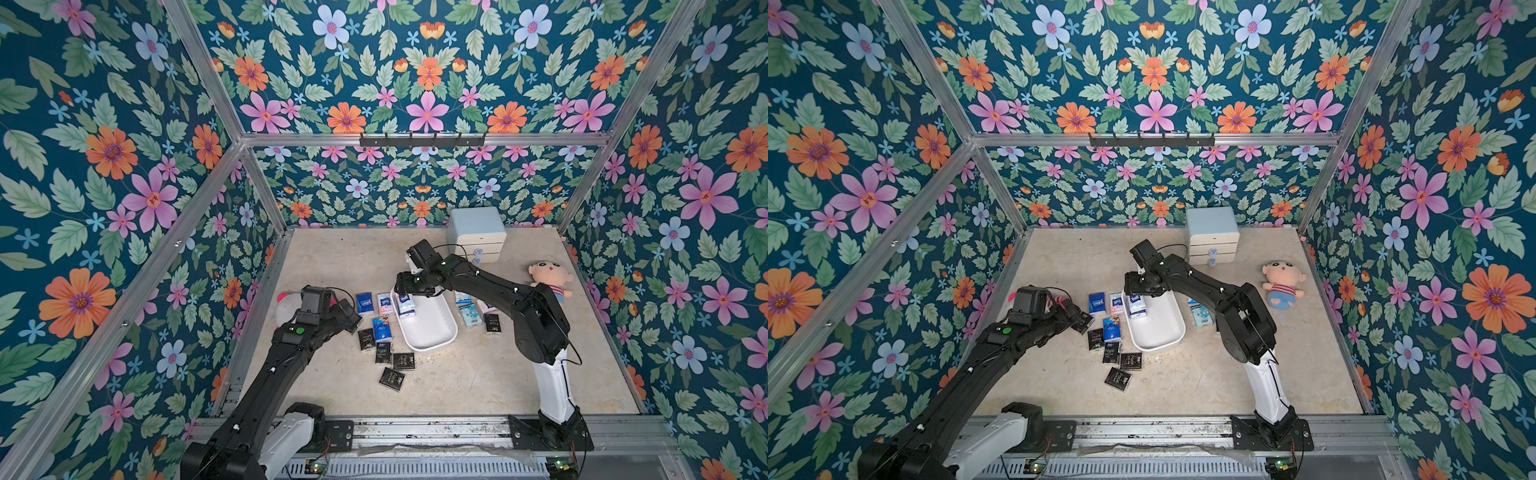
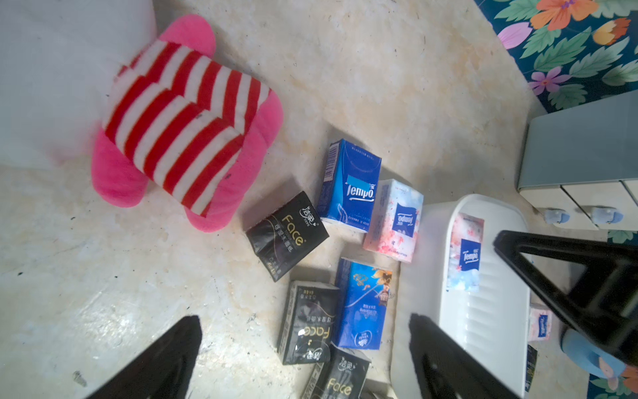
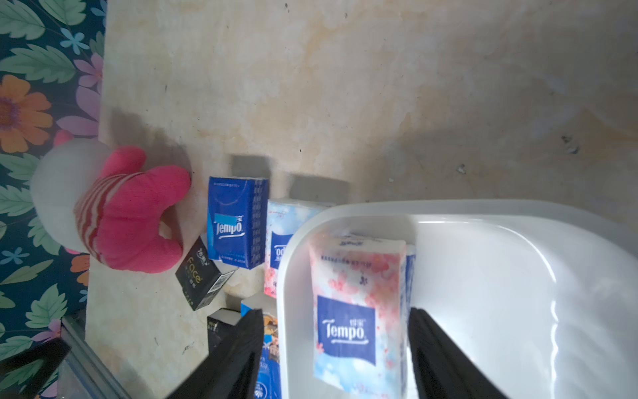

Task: Put the pocket tissues into the storage box
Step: Place the pocket tissues in the storage box, then pick up the pocket tissues from the center of the board.

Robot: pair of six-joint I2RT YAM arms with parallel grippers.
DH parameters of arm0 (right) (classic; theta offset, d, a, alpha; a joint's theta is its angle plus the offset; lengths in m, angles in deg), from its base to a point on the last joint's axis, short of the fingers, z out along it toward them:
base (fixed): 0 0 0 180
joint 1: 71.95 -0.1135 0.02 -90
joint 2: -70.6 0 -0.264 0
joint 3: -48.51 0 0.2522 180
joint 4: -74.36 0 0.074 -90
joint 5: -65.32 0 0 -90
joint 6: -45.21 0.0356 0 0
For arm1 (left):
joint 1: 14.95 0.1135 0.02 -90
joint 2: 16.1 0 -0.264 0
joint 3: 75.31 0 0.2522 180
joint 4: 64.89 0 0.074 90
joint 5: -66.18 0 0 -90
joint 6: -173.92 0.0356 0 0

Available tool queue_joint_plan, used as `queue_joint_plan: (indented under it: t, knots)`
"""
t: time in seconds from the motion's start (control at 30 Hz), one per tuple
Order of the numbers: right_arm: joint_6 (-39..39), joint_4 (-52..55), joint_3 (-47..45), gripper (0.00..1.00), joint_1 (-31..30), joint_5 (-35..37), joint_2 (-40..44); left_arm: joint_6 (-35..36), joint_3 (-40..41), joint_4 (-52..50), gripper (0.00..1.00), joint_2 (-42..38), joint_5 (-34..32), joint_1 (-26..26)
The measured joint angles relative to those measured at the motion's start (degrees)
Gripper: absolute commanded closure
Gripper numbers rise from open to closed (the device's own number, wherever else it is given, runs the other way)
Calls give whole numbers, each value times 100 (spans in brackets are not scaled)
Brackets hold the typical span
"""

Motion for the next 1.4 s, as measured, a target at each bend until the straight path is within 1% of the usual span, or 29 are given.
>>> queue_joint_plan:
  t: [0.17,0.3,0.4,0.5,0.63,0.67,0.83,0.9,1.03,1.2,1.3,1.4]
  knots:
    - [-39,48,-140,27,208,136,313,0,-28,299,1,398,195,0]
    - [-94,133,-304,27,654,358,540,-35,-120,664,1,861,459,-7]
    - [-236,286,-396,27,1045,470,629,-236,-177,1073,1,1191,597,-66]
    - [-389,424,-474,24,1316,656,627,-483,-251,1462,1,1478,699,-201]
    - [-579,544,-732,14,1469,907,627,-640,-533,1744,1,1825,715,-452]
    - [-647,542,-817,13,1493,975,623,-688,-599,1781,1,1891,708,-533]
    - [-791,479,-1051,13,1633,1115,448,-800,-765,1888,1,2090,581,-857]
    - [-791,415,-1104,13,1716,1110,345,-903,-778,1891,1,2122,540,-898]
    - [-791,313,-1154,16,1775,1141,210,-922,-811,1867,1,2063,350,-909]
    - [-793,243,-1139,22,1757,1067,52,-925,-824,1812,0,1902,125,-914]
    - [-791,249,-1141,30,1770,1069,7,-990,-704,1757,1,1770,57,-916]
    - [-791,254,-1141,41,1768,1091,-22,-1049,-535,1685,1,1628,-11,-918]
